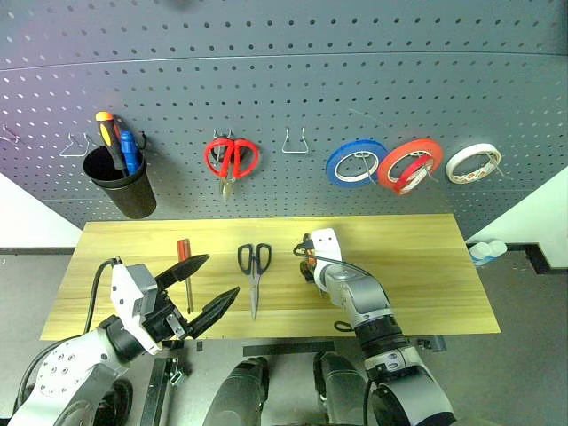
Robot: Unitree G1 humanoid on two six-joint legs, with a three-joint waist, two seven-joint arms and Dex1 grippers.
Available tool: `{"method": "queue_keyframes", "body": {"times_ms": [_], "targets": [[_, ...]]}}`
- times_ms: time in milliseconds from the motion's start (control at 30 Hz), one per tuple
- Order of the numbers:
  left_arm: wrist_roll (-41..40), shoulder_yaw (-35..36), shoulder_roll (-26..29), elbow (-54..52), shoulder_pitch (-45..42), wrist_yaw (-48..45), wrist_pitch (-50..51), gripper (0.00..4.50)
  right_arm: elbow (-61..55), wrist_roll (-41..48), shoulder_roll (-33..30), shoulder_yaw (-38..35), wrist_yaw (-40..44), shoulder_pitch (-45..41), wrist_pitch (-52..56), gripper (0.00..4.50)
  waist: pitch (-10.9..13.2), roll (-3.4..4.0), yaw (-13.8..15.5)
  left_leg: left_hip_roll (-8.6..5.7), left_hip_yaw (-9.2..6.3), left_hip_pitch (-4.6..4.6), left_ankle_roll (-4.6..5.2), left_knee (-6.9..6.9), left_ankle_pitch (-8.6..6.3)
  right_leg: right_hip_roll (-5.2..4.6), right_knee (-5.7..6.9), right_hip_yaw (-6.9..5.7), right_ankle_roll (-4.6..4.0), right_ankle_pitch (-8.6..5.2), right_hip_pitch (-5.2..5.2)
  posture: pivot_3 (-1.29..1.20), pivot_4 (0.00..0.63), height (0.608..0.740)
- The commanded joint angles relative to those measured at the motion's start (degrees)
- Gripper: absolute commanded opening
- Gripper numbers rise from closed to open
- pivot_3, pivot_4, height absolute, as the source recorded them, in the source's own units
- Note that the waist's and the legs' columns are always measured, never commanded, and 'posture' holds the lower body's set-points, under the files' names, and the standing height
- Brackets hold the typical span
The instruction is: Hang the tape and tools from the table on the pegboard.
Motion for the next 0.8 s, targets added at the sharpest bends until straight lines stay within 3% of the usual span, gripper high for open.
{"method": "queue_keyframes", "body": {"times_ms": [33,100,500,800], "targets": [[-0.71,0.1,0.04,-2.11,0.01,0.64,0.18,4.5,-1.05,-1.0,0.51,0.11,-1.14,-0.23,-0.34,2.56,0.0,0.0,0.0,0.0,0.0,0.0,0.0,0.0,0.0,0.0,0.0,0.0,0.0,0.0,0.0,0.13,0.246,0.74],[-0.7,0.07,0.01,-2.07,-0.14,0.81,0.19,4.5,-0.62,-1.14,0.5,-0.12,-1.22,-0.33,-0.66,2.06,0.0,0.0,0.03,0.0,0.0,0.0,-0.01,0.0,0.0,0.0,0.01,0.0,0.0,0.0,-0.01,0.14,0.245,0.74],[-1.71,0.04,0.41,-3.86,-1.79,3.21,2.86,4.5,-0.67,-0.91,-0.01,-0.57,0.1,0.03,-1.25,2.06,0.0,0.0,0.03,0.0,-0.01,0.0,-0.03,0.02,0.02,0.0,0.05,-0.01,0.0,0.0,-0.01,0.13,0.245,0.74],[-0.65,-0.73,-0.3,-0.99,-3.27,1.74,1.79,4.5,-11.66,8.7,-4.93,-3.72,14.77,3.25,3.24,2.06,0.0,0.0,-0.01,0.0,-0.01,0.0,-0.03,0.02,0.03,0.0,0.05,-0.01,0.0,0.0,-0.01,0.1,0.235,0.74]]}}
